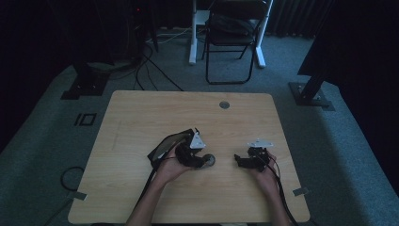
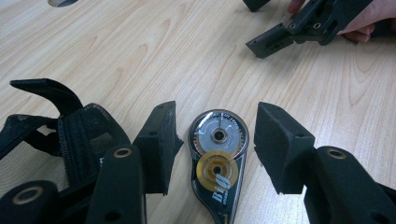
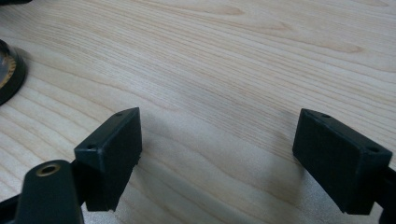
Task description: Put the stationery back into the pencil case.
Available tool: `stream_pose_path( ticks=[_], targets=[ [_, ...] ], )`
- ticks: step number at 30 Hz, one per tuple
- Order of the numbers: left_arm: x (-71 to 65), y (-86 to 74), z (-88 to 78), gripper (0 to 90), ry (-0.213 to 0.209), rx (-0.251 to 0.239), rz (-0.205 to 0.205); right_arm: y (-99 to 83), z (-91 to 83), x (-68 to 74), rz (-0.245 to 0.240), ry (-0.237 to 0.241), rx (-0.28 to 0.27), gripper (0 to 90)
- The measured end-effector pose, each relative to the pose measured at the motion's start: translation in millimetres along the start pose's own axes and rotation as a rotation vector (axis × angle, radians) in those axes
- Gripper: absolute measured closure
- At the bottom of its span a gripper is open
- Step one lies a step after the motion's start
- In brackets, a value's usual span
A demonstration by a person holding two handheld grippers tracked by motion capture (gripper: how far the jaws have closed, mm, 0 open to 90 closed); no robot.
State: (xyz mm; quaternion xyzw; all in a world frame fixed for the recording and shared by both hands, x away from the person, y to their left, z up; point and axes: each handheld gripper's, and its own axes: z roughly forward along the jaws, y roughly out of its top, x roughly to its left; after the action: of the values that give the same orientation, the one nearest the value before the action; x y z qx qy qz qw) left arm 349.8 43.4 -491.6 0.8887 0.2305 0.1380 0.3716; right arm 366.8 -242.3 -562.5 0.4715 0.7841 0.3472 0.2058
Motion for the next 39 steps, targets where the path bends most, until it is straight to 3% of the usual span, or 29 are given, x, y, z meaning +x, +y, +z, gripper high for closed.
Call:
stream_pose_path(
  ticks=[30, 39],
  targets=[
    [-2.7, -2.4, 17.5, 45.3, -0.001, 0.036, 0.006, 0.0, 0.0, -0.1, -0.001, 0.0, 0.0, 15.6],
    [-5.2, -2.6, 22.3, 43.4, -0.025, 0.042, 0.007, 0.0, -0.1, -0.1, -0.001, 0.0, 0.001, 15.6]
  ],
)
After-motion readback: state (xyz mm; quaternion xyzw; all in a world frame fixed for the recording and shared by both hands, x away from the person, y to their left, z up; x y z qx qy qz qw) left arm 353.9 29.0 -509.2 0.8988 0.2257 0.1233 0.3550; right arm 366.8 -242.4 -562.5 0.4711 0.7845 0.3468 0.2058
